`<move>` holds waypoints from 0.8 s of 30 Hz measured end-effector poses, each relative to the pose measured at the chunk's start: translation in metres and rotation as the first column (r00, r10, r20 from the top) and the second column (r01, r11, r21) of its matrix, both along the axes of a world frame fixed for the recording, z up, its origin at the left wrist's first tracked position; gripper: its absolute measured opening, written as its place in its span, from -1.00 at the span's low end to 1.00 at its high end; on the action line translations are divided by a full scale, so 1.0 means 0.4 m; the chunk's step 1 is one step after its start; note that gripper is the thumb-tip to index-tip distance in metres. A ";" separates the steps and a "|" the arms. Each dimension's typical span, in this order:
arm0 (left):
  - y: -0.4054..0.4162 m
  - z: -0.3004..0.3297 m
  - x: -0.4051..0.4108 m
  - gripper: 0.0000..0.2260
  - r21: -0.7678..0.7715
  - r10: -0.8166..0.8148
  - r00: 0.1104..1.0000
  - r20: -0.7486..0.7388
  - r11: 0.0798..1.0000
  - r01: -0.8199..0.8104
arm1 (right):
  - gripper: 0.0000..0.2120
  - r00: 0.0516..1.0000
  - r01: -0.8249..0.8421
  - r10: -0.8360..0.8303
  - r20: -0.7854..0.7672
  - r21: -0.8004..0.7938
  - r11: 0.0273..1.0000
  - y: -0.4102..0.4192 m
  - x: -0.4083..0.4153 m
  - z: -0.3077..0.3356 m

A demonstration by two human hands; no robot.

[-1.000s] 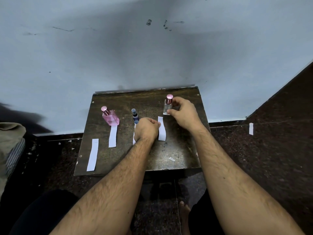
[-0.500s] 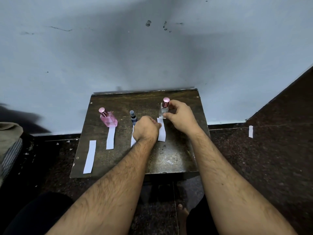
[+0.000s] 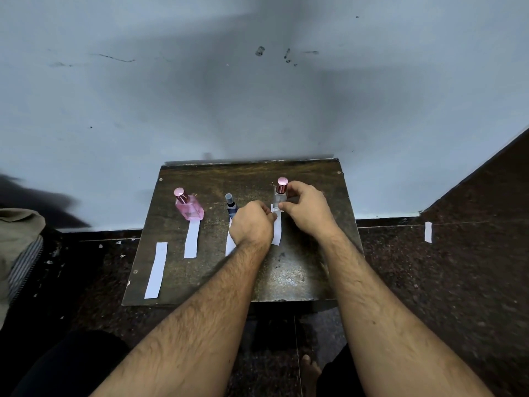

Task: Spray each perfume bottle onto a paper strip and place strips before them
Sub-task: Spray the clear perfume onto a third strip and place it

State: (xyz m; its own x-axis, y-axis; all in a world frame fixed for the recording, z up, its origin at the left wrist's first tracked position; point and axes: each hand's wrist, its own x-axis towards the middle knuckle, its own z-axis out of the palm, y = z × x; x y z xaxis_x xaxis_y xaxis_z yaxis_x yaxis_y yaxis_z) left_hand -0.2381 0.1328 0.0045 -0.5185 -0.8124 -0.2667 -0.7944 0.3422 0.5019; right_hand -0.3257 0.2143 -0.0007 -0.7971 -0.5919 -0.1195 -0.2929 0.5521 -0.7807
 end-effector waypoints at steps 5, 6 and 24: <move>0.002 0.000 -0.002 -0.91 0.008 0.003 1.000 -0.002 1.000 -0.003 | -0.75 1.000 0.013 -0.013 0.011 0.017 1.000 -0.003 0.009 -0.006; 0.003 0.000 -0.002 -0.91 0.010 0.004 1.000 -0.001 1.000 -0.004 | -0.74 1.000 0.016 -0.016 0.006 0.022 1.000 -0.004 0.011 -0.006; 0.013 0.000 0.019 -0.84 -0.030 -0.020 1.000 0.003 0.999 0.020 | -0.71 1.000 0.012 -0.012 -0.008 0.035 0.999 -0.004 0.019 0.007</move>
